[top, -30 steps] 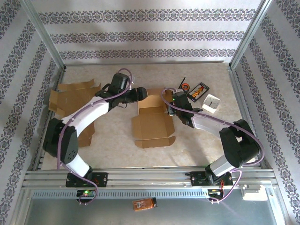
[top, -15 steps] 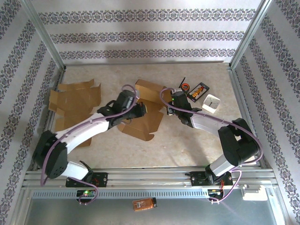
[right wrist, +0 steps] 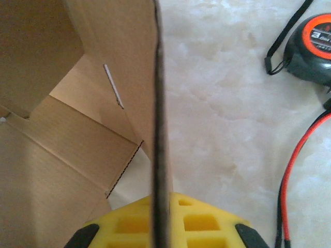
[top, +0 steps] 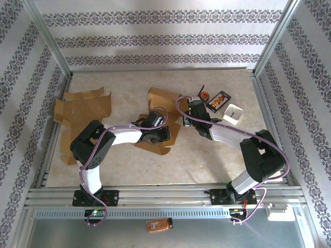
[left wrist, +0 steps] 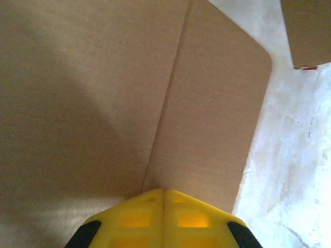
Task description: Fold the paper box
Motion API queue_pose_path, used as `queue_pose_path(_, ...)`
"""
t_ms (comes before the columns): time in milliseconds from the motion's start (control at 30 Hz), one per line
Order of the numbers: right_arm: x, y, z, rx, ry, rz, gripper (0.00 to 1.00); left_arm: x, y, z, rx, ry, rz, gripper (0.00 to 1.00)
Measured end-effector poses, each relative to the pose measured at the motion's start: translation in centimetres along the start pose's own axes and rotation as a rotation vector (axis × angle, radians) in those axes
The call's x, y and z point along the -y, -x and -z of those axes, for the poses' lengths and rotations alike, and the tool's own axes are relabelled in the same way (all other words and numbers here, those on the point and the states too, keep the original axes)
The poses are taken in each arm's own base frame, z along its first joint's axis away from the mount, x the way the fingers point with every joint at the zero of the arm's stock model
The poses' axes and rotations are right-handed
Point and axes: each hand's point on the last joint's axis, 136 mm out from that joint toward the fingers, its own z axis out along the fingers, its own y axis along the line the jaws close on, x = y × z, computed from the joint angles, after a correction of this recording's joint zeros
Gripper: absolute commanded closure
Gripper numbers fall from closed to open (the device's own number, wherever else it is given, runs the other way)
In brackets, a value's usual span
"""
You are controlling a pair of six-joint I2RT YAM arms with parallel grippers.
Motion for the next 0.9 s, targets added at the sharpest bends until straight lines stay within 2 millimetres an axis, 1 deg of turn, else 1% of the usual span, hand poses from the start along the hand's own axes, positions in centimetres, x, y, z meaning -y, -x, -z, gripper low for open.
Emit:
queue_pose_path(100,-0.2,-0.2,0.0,-0.013,0.005,-0.034,0.9,0.3,0.0,-0.5,-0.006,-0.025,0.004,1.0)
queue_pose_path(333,-0.6,0.3,0.3,-0.027,0.01,-0.122,0.9,0.9,0.4,-1.4,-0.003,-0.061,-0.005,1.0)
queue_pose_path(600,-0.7,0.2,0.4,-0.033,0.005,-0.214,0.89,1.7,1.0,-1.8,0.003,-0.081,-0.006,1.0)
queue_pose_path(733,-1.5,-0.4,-0.1,-0.036,0.008,-0.23,0.9,2.2,1.6,-2.1,0.009,-0.092,-0.008,1.0)
queue_pose_path(833,-2.1,-1.7,-0.8,-0.06,-0.003,-0.221,0.91,2.7,2.1,-2.3,0.019,-0.102,-0.012,1.0)
queue_pose_path(900,-2.4,-1.9,-1.2,-0.043,-0.01,-0.212,0.92,3.0,2.5,-2.2,0.029,-0.113,-0.014,1.0)
